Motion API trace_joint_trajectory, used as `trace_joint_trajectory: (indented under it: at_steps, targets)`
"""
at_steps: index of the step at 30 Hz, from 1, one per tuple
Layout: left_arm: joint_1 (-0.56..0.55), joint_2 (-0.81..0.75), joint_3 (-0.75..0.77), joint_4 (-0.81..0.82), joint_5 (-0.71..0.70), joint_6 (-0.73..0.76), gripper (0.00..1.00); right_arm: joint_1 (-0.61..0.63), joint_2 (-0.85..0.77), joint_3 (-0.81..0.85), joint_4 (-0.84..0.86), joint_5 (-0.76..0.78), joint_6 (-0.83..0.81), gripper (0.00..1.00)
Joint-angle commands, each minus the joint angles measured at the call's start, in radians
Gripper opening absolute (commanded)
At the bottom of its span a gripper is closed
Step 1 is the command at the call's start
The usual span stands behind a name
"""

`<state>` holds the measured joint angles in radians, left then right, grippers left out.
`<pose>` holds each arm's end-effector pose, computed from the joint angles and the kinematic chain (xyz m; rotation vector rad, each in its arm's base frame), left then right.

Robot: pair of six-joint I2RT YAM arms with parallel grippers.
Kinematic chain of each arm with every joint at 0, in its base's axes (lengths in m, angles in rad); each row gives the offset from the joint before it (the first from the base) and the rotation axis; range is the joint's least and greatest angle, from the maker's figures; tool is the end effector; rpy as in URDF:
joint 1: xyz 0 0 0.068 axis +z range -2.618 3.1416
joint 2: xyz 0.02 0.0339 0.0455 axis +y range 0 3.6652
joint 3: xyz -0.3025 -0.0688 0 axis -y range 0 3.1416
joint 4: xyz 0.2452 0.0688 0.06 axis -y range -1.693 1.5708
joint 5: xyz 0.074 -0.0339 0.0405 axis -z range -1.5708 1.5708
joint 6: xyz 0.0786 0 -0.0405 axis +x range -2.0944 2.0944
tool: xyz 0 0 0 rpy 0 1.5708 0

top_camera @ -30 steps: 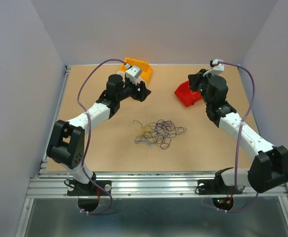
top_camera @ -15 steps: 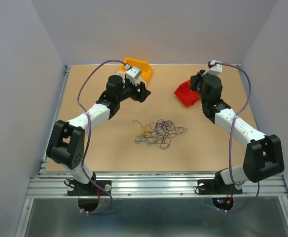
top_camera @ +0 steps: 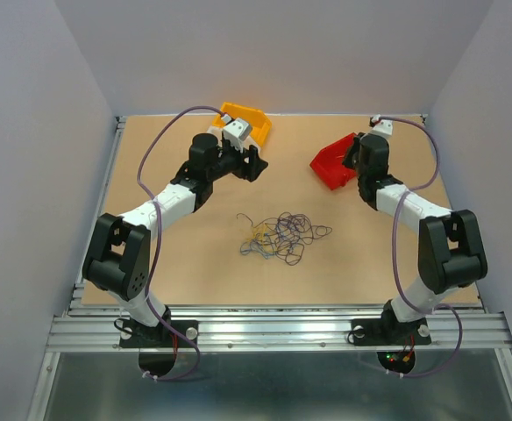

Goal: Untangle the cables

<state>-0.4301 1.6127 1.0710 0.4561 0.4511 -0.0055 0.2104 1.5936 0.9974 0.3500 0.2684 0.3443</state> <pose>0.3656 -0.2054 0.3283 0.6912 1.5484 -0.7008 0.4041 0.0650 0.2914 0.3096 1.7839 0.1506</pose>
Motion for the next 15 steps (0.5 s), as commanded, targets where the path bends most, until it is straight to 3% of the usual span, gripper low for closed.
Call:
trace_joint_trajectory:
  at_steps: [1,12,15]
  targets:
    - [0.002,-0.048,-0.005,0.049,0.009,-0.001,0.75,0.001,0.041,0.05,0.044,-0.047,0.005,0.0]
    - [0.002,-0.066,-0.013,0.05,0.012,0.001,0.75,0.001,0.163,0.155,-0.014,0.003,0.021,0.01]
    - [0.002,-0.069,-0.016,0.05,0.012,0.001,0.75,0.001,0.16,0.165,-0.034,0.029,0.021,0.05]
